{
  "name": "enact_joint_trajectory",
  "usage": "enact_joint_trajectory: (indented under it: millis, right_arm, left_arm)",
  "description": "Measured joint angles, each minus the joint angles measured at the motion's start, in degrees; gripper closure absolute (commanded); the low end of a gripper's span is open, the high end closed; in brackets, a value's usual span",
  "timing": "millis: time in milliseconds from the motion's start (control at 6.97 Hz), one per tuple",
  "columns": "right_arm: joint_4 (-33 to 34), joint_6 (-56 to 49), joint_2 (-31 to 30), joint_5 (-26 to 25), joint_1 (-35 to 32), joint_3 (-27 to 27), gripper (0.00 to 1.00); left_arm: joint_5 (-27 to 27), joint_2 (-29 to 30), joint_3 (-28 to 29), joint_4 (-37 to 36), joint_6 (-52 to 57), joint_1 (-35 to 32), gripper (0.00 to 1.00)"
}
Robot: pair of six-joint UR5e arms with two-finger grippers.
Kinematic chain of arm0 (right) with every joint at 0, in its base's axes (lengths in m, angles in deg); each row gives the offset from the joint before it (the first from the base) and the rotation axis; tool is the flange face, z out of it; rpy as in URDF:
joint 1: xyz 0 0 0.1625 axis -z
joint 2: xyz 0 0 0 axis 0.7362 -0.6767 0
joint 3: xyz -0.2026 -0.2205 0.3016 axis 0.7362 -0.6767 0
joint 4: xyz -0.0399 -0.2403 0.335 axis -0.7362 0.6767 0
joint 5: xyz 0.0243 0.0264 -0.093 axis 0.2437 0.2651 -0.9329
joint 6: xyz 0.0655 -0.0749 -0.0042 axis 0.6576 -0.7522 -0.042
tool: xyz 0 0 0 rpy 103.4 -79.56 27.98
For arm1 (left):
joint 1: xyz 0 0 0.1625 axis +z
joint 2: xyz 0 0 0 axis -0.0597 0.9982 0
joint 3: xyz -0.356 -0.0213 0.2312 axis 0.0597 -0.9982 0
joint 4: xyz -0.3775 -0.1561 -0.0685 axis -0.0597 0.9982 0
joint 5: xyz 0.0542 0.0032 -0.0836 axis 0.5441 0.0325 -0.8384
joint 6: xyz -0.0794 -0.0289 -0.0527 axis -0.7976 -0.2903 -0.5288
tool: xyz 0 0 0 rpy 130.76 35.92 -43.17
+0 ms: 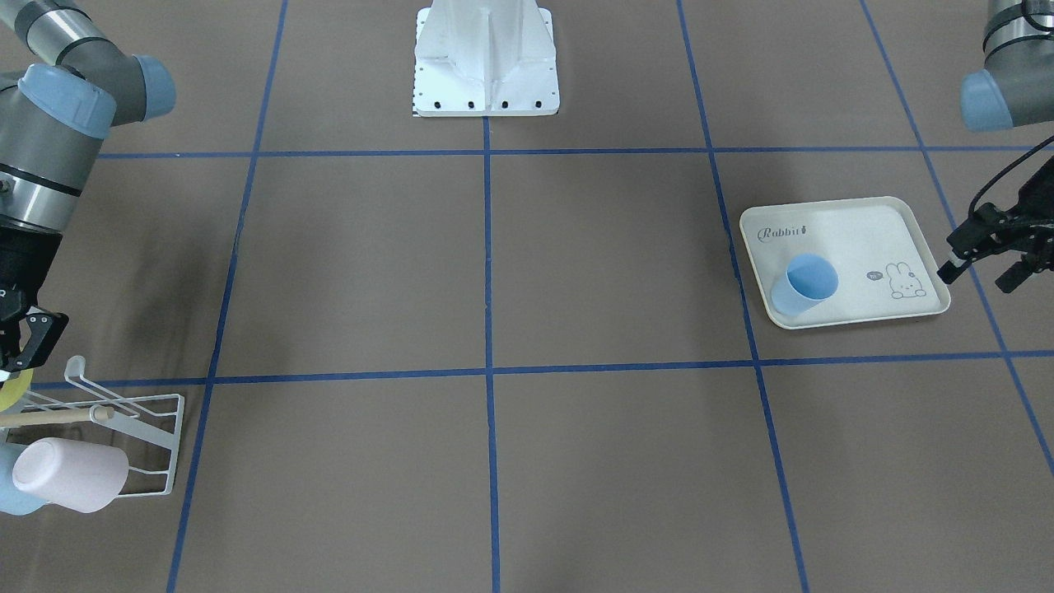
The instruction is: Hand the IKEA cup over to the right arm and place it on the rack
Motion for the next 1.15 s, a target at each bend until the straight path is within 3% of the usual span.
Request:
enact_joint_trajectory:
  millis: [1148]
  right_arm:
    - [0.06,0.03,-1.36,2.86,0.26,-0.36,1.0]
  left_arm:
    - [-0.03,0.21,0.07,-0.74,0.14,-0.18,0.0]
